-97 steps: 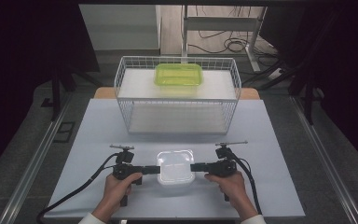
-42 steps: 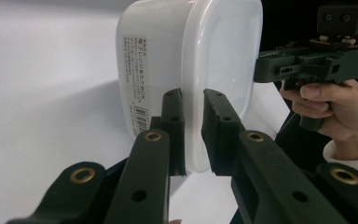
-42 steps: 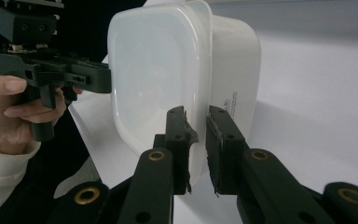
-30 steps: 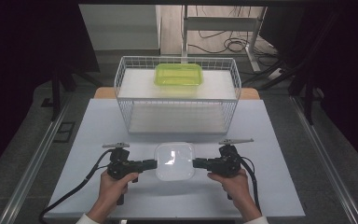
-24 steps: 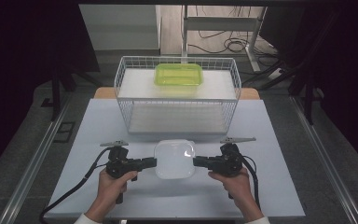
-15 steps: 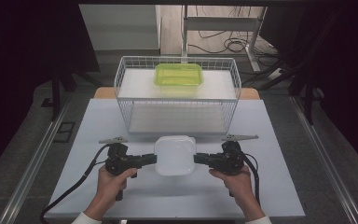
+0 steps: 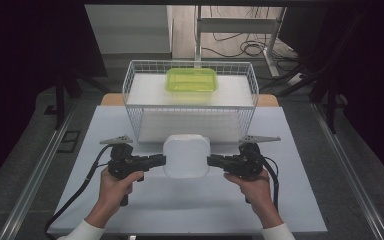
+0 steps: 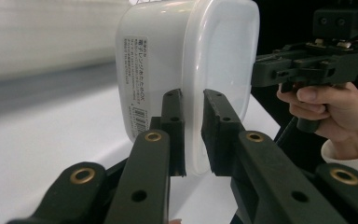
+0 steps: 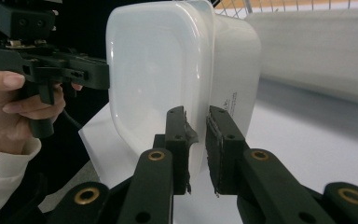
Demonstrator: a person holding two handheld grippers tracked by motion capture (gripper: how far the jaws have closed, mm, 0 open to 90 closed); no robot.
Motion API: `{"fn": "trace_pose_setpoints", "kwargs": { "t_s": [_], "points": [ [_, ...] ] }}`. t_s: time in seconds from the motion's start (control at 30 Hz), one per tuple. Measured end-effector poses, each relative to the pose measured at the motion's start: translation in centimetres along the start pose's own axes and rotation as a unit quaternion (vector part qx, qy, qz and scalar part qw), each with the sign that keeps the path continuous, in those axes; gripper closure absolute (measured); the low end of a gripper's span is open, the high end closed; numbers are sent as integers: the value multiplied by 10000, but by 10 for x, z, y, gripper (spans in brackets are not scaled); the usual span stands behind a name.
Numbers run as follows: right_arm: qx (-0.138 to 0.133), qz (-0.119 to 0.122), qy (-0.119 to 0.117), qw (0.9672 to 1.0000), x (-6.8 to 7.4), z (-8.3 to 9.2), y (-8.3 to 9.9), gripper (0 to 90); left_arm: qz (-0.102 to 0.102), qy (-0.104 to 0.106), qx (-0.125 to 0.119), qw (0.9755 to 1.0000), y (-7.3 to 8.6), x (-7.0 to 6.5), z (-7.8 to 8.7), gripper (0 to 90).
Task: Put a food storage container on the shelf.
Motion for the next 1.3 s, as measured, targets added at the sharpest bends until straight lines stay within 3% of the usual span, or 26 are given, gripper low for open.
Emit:
{"fn": "trace_pose_setpoints", "kwargs": {
  "t_s": [0.53, 1.03, 1.3],
  "points": [
    [-320, 257, 139, 9991, 10, 23, -40, 783, -406, -18, -181, 9990, -49, -18, 13, 794],
    [-557, 434, 274, 9971, 21, 42, -82, 783, -569, 29, -453, 9973, -92, -27, 24, 793],
    [-579, 419, 350, 9968, 17, 46, -101, 783, -594, 77, -445, 9972, -113, -24, 22, 793]
  ]
}}
Point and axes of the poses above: each handheld gripper's, and its own axes: z roughly backward along the jaws, y roughly out of its underside, x roughly to its left, the point moved 2 cm from there along -z, roughly forward along the jaws, and after that the axes turned 5 degrees about x, right-handed, at the moved point
